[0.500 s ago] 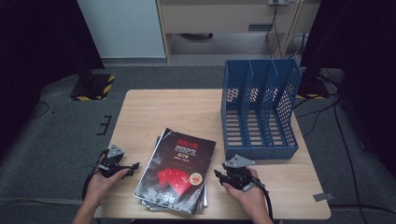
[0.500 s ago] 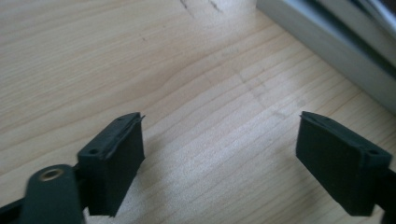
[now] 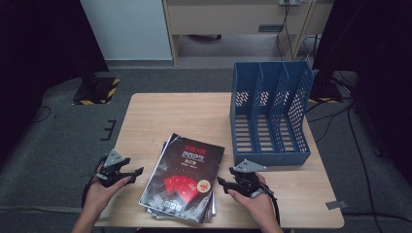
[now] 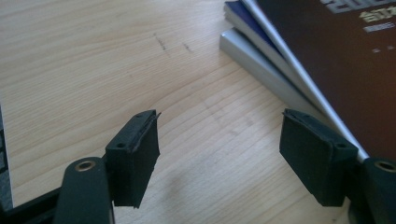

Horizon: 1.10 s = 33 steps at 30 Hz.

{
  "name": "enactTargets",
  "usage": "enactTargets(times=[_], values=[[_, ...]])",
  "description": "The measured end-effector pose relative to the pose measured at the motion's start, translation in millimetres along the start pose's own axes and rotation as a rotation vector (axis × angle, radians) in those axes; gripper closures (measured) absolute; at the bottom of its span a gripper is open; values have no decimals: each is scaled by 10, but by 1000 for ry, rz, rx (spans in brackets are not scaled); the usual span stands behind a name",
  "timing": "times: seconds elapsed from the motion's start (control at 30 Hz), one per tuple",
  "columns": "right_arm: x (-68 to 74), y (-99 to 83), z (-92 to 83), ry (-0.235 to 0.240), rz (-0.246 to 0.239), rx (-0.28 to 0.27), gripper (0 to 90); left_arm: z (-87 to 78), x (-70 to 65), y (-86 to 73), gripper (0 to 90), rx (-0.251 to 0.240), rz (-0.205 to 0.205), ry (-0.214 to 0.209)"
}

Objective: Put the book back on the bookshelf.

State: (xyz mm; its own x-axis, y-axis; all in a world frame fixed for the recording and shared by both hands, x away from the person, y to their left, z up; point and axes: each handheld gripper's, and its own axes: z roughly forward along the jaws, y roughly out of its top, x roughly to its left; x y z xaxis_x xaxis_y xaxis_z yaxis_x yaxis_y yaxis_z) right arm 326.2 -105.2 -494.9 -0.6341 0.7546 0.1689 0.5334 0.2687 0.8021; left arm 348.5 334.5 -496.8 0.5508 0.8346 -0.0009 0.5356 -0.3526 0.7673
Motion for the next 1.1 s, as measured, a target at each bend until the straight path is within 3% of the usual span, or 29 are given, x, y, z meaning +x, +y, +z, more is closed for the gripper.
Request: enactTargets(times=[0.2,0.37,0.47,0.8,0.97,1.1], values=[[104,68,63,30,-10,-27,249,-34,-73,51,310,-11,12,-29],[185,88,82,71,-26,-34,173,-36,-208,113,318,-16,31,-57],[219,98,101,84,-28,-46,151,-4,-341,172,330,-13,70,-80],[214,181,216,69,5,5,134,83,-472,176,349,17,89,-104],[179,120,334,51,12,57,130,133,-513,166,383,47,103,-102],[181,98,371,58,21,76,129,136,-503,144,407,56,91,-115]])
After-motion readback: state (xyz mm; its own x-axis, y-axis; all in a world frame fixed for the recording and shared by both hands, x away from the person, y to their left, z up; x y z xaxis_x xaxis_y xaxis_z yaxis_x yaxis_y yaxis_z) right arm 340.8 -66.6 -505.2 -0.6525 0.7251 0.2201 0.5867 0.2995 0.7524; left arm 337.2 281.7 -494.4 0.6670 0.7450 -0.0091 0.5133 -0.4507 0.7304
